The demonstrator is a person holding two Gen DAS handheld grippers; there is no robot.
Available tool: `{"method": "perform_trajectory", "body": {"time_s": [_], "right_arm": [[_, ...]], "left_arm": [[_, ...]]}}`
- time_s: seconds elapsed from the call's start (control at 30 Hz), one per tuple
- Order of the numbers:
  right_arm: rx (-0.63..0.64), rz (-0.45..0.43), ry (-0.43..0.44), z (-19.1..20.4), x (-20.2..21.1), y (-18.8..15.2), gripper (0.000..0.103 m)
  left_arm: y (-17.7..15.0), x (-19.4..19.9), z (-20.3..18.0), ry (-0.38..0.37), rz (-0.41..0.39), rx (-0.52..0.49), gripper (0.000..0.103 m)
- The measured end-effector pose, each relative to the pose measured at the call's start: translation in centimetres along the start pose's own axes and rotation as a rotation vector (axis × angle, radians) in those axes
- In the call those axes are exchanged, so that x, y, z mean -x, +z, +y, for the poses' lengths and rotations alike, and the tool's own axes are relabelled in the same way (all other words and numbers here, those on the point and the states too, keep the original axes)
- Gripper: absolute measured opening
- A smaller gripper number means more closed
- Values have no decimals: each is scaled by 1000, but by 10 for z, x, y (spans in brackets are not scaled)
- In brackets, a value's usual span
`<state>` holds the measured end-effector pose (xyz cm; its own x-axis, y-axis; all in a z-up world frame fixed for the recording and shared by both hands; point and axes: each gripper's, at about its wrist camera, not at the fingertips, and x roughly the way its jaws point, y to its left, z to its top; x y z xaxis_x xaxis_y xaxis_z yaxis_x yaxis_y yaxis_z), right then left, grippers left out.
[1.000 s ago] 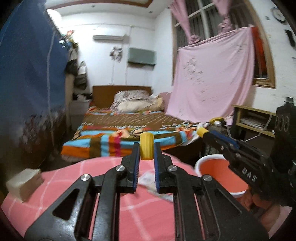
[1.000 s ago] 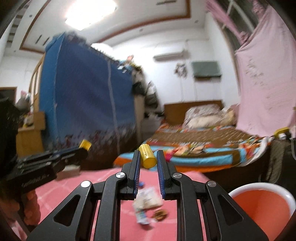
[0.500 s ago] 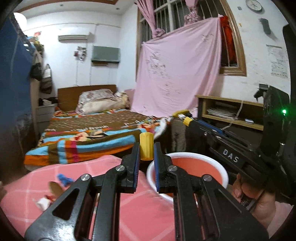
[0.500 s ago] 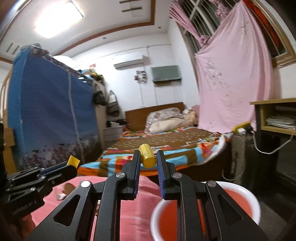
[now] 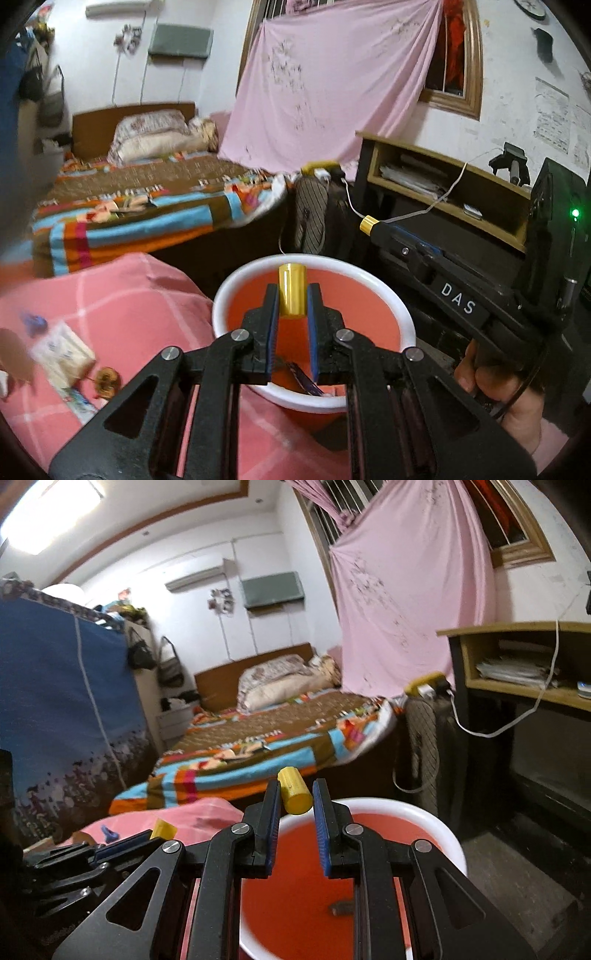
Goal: Collect trash
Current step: 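Carry the yellow cap over the orange bucket with the left tool, then open the left tool over the bucket to drop the yellow cap, then move both tools back over the bed toward the remaining trash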
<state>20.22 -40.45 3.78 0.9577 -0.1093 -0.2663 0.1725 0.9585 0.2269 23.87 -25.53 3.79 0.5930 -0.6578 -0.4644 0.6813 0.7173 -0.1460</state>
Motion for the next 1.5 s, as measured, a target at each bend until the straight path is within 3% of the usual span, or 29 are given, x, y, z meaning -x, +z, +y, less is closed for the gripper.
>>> {"method": "perform_trajectory", "body": {"time_s": [0.23, 0.33, 0.4, 0.67, 0.7, 0.83, 1.0, 1.07, 1.13, 1.27, 1.33, 1.4, 1.5], "right_arm": [[-21, 83, -52, -14, -8, -7, 16], [-27, 98, -61, -17, -10, -8, 17], [-28, 100, -66, -18, -10, -8, 17], [-17, 98, -84, -19, -13, -4, 18], [-14, 93, -86, -18, -13, -4, 20], [-7, 45, -70, -9, -8, 0, 45], [30, -31, -35, 11, -1, 5, 48], [39, -55, -20, 19, 0, 6, 57], [46, -89, -1, 27, 2, 7, 78], [63, -165, 51, 45, 8, 10, 85], [73, -200, 71, 53, 11, 9, 102], [79, -240, 87, 62, 15, 8, 103], [95, -268, 121, 74, 16, 8, 103]], "left_arm": [[-3, -21, -2, -50, 82, 66, 0], [-4, -27, -7, -55, 106, 79, 5], [-4, -28, -7, -64, 108, 94, 12], [-2, -18, 4, -48, 80, 142, 19], [-2, -16, 6, -39, 71, 149, 21], [1, 1, 17, 17, 15, 163, 28], [1, 29, 33, 120, -77, 157, 43], [1, 39, 40, 153, -108, 159, 49], [0, 52, 48, 196, -145, 163, 56], [-3, 75, 65, 275, -211, 174, 70], [-6, 87, 73, 313, -242, 182, 77], [-9, 98, 81, 351, -270, 187, 92], [-16, 116, 93, 423, -325, 196, 92]]}}
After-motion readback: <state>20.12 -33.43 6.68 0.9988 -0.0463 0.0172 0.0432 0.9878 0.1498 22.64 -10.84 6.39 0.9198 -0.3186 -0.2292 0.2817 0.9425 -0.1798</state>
